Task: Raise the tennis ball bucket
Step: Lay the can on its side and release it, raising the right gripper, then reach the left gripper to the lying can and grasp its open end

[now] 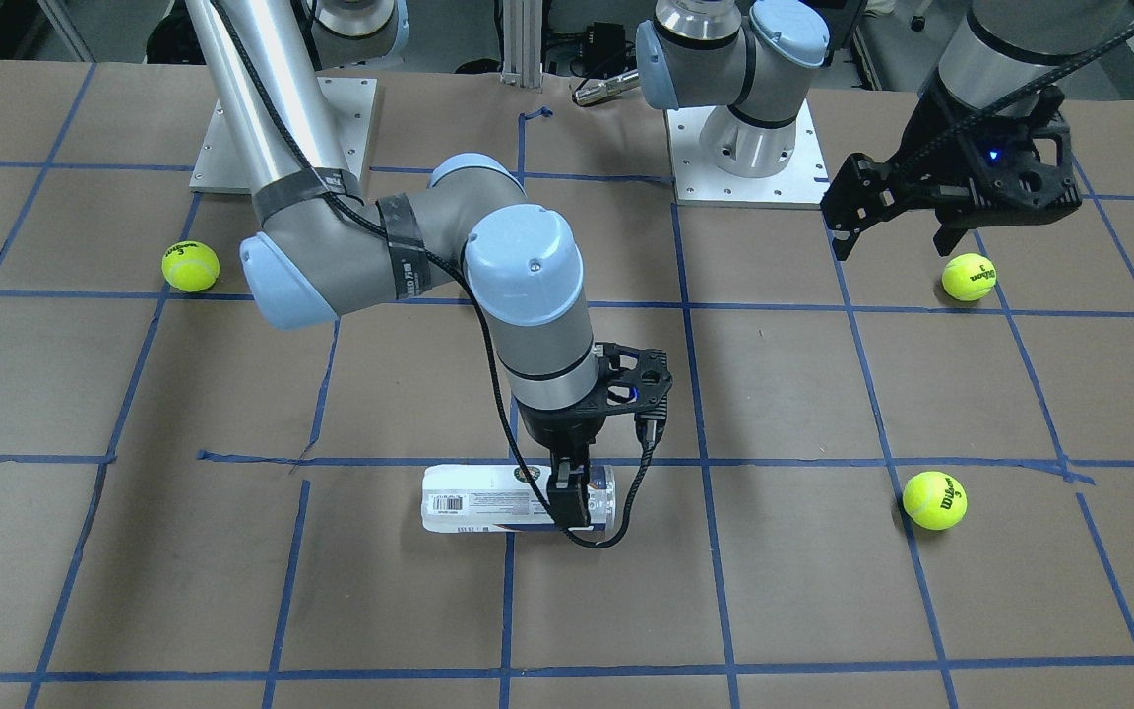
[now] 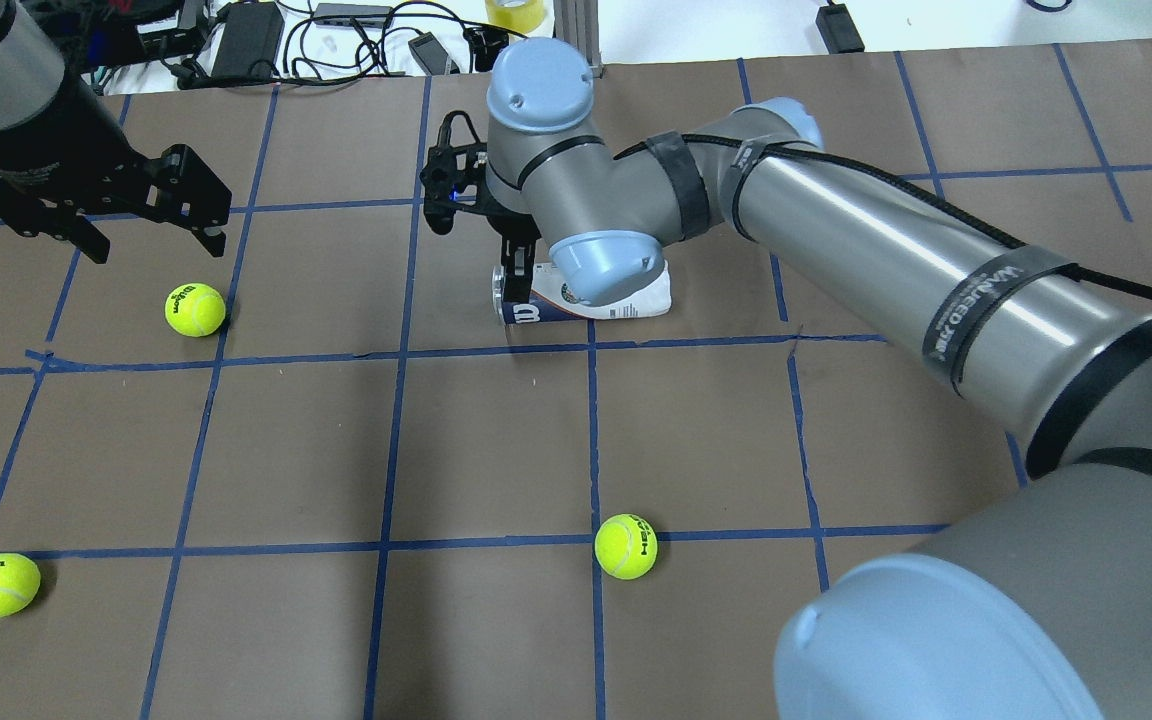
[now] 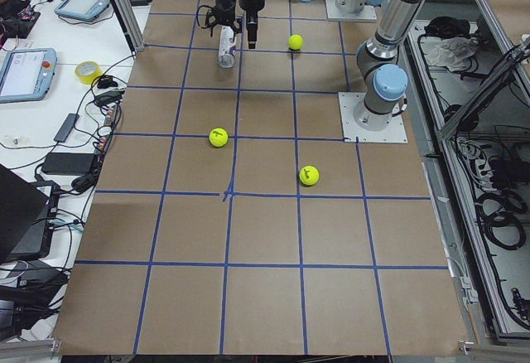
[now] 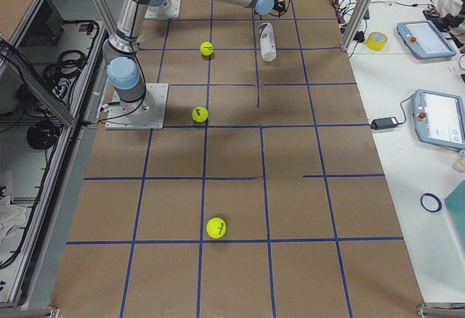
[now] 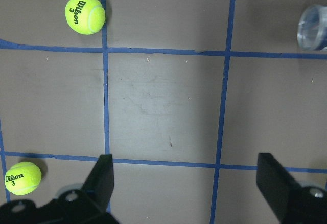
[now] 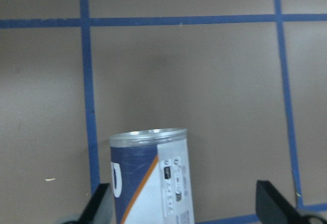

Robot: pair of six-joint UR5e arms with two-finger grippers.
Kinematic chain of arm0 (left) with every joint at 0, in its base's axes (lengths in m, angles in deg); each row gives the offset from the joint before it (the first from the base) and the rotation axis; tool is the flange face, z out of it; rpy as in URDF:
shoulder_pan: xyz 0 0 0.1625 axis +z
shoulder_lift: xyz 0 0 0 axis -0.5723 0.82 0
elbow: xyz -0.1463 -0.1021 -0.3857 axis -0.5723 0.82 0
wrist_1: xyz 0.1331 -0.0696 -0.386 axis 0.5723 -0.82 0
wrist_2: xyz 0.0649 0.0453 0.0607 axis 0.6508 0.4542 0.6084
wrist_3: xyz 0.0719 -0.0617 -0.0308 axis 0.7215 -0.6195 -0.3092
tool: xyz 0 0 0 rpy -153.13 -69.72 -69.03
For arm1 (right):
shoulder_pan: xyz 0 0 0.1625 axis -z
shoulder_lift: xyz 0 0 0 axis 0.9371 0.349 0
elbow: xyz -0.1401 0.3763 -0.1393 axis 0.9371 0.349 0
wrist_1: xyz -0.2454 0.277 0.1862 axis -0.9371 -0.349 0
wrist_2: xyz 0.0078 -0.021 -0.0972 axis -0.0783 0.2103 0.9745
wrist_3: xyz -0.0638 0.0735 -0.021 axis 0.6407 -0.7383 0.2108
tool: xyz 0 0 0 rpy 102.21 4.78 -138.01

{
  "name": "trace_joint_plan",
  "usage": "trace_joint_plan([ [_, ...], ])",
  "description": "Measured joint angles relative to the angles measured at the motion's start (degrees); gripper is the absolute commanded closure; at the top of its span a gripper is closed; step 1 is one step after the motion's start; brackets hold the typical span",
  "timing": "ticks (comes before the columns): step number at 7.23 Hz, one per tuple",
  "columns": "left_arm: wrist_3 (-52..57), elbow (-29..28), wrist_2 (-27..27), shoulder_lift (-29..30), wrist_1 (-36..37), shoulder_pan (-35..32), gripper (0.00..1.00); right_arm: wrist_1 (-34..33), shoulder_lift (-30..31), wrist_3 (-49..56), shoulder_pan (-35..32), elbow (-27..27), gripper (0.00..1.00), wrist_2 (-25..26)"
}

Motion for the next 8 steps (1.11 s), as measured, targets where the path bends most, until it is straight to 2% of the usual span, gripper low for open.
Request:
trace_joint_plan([
  [2,0.05,0.15,-0.07,0.29,0.36,0.07,0.00,7.32,4.97,-4.95,4.67,1.66,0.00,-0.40],
  [4,0.00,0.77,-1.21,1.80,1.51,0.31,0.00,18.39,12.38,-8.91,11.50,2.03,0.00,-0.31],
  [6,-1.03,3.03,-8.27,5.10,7.84,-0.22,0.00,27.75,18.47,-13.19,17.70,1.55,0.00,0.50],
  [8,-1.25,7.84,-19.98,9.89,19.42,-0.50,0.00,31.70,21.47,-20.86,19.55,1.01,0.00,1.10],
])
